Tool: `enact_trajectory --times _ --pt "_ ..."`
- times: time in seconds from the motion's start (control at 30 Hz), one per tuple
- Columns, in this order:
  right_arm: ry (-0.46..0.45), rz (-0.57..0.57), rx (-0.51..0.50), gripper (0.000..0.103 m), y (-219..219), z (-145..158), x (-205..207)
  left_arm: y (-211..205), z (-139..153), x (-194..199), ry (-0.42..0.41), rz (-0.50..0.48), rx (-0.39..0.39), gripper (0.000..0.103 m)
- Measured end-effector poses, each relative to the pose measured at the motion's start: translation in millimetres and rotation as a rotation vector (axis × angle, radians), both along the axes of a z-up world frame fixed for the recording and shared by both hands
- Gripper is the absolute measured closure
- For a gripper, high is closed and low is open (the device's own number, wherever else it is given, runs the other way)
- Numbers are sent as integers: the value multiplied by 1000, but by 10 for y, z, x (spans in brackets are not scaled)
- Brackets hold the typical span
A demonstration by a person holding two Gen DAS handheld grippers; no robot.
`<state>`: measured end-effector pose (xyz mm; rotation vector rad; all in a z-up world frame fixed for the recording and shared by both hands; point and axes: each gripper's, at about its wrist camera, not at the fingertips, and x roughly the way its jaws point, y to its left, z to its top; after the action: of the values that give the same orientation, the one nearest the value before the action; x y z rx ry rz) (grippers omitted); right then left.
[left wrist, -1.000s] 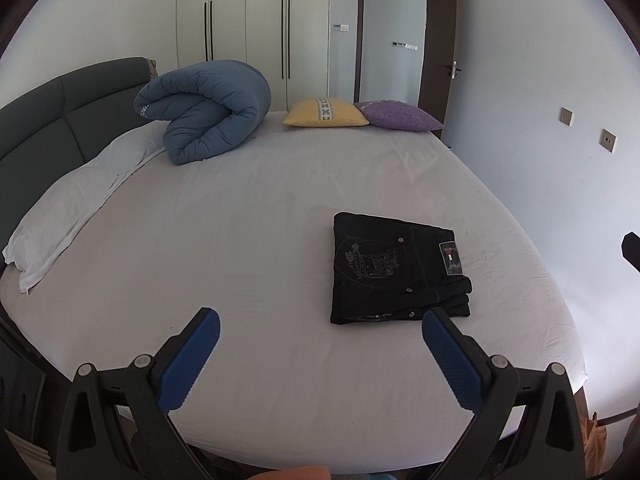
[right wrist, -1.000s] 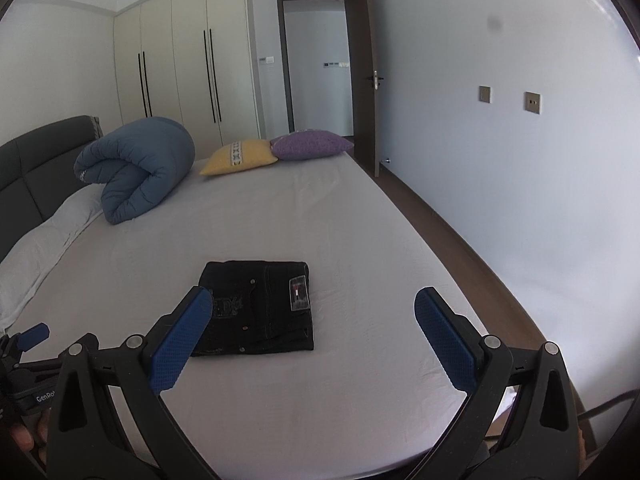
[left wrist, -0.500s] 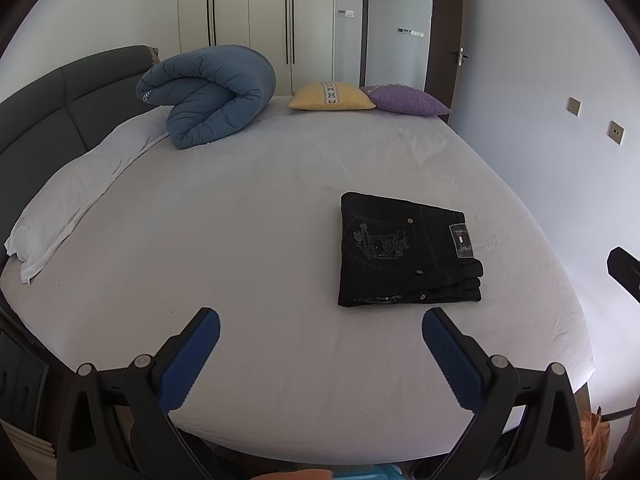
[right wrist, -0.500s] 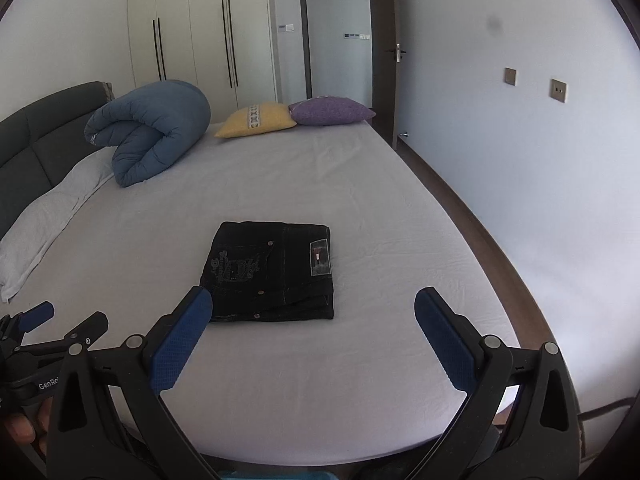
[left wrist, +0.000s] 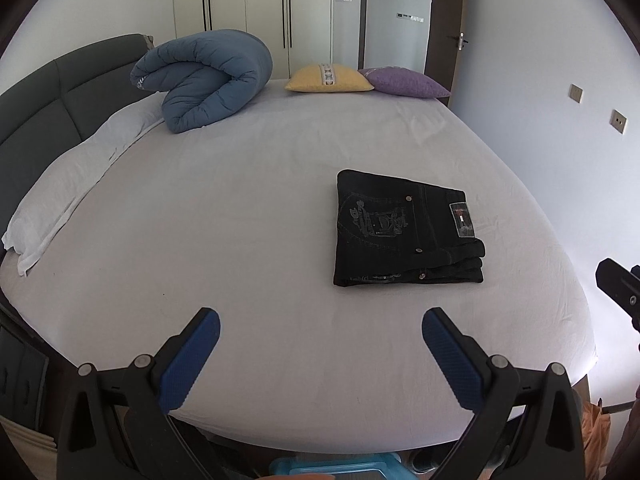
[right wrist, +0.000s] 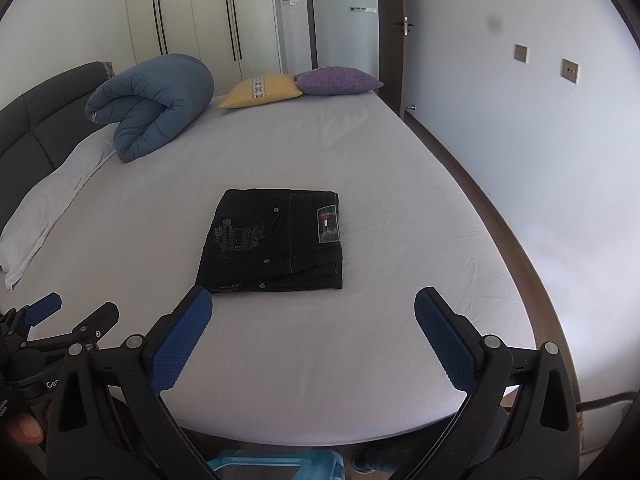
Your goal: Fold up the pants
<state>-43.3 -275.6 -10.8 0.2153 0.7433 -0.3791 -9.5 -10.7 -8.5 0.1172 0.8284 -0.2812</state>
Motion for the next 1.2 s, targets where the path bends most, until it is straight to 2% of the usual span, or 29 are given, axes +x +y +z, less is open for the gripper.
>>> enact_trajectory --times 0.27,1.2 --pt "23 6 15 0 24 -115 51 -26 -50 -16 12 1 6 0" --pt "34 7 18 0 119 -169 40 -68 -81 -56 17 -11 9 0"
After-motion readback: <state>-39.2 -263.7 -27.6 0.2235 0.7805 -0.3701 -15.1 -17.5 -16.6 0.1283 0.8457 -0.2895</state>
